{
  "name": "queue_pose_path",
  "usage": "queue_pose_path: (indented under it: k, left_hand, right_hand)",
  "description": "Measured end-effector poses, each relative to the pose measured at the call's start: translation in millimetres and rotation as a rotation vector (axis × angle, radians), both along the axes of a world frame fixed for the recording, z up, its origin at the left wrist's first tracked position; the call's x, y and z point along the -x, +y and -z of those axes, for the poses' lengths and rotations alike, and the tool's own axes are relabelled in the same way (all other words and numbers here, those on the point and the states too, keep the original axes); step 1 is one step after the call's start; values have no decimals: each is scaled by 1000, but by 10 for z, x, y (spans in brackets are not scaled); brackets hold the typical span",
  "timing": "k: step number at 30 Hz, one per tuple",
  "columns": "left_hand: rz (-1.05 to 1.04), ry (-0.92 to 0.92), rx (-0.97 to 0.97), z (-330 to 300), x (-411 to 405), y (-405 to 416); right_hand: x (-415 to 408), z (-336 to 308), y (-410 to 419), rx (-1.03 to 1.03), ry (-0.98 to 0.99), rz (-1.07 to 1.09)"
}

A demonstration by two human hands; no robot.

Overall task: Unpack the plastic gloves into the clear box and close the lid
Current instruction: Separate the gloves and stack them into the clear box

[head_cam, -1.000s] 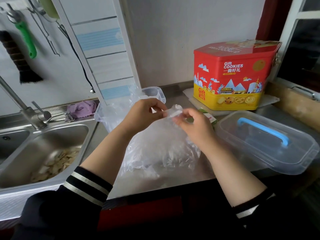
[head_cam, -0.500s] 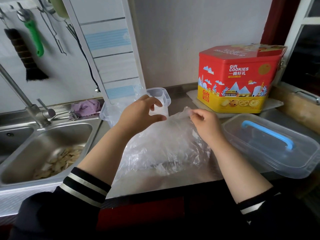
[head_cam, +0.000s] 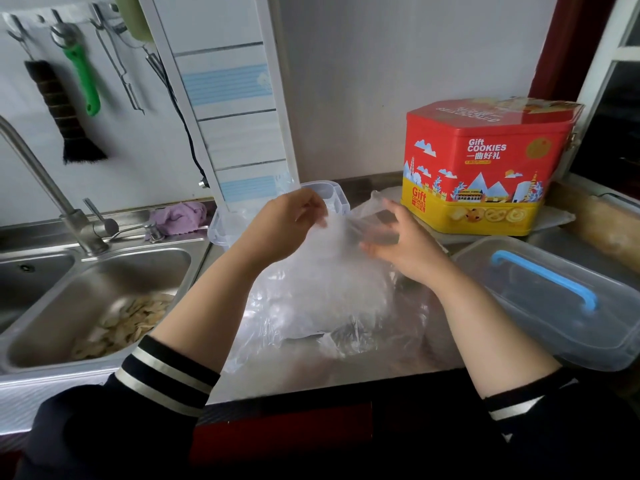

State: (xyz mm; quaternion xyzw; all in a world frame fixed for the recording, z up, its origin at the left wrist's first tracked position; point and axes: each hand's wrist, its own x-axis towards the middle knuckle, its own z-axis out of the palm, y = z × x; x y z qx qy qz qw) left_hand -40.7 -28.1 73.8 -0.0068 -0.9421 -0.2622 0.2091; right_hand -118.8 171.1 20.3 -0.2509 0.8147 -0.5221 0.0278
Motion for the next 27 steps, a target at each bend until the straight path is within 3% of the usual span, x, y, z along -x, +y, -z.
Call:
queue_pose_path:
  k: [4,10,15,19,27]
  left_hand:
    - [-127,129,-149,-12,31,-94]
    - [-331,243,-185,-78,211,-475]
    - [-408,88,-219,-113,448,-855]
    - [-395,-86,-29,-136,617,-998]
    - [-175,-564,490,39,814,-1134]
  right_hand:
    - [69,-160,-52,159,-37,29]
    - [248,-400,-400,280,-91,73]
    - [457,-499,-799,17,40,100]
    - [627,-523,-1041,-134,164,125]
    - [736,-537,-1285,-794,352,88]
